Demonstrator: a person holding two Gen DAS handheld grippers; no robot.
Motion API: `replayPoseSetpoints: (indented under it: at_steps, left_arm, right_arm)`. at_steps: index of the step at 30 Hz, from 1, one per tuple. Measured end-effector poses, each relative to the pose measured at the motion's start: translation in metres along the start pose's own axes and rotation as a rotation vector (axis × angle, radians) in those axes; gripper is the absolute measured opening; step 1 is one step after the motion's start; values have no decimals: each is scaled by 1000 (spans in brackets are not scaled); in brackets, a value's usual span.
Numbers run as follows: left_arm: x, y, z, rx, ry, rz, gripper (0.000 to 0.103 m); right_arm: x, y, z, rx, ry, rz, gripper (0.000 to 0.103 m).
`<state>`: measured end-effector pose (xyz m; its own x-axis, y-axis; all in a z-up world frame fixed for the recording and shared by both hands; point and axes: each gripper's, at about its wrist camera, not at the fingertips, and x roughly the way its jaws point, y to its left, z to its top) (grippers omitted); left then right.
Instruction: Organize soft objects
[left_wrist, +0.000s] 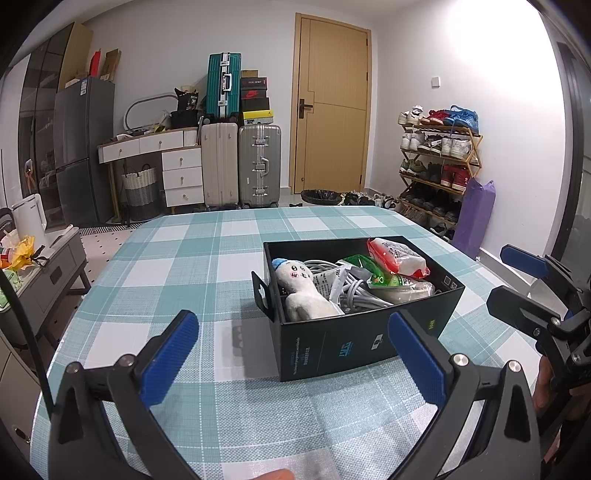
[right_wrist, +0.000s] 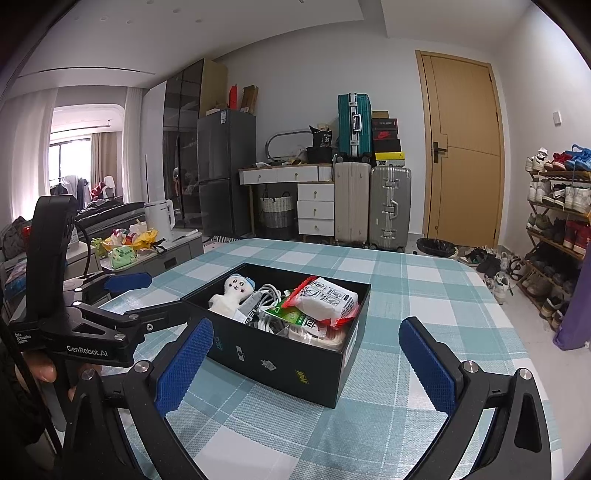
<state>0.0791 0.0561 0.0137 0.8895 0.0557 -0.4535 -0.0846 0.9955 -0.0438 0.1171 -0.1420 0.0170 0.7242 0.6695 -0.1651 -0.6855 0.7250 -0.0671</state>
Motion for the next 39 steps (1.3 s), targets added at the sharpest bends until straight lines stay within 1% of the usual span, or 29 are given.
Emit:
replayPoseSetpoints:
  at_steps: [39]
  left_arm:
    - [-3,2,0,-1,-3,5,103]
  right_arm:
    - [0,0,0,-1,1,-1,102]
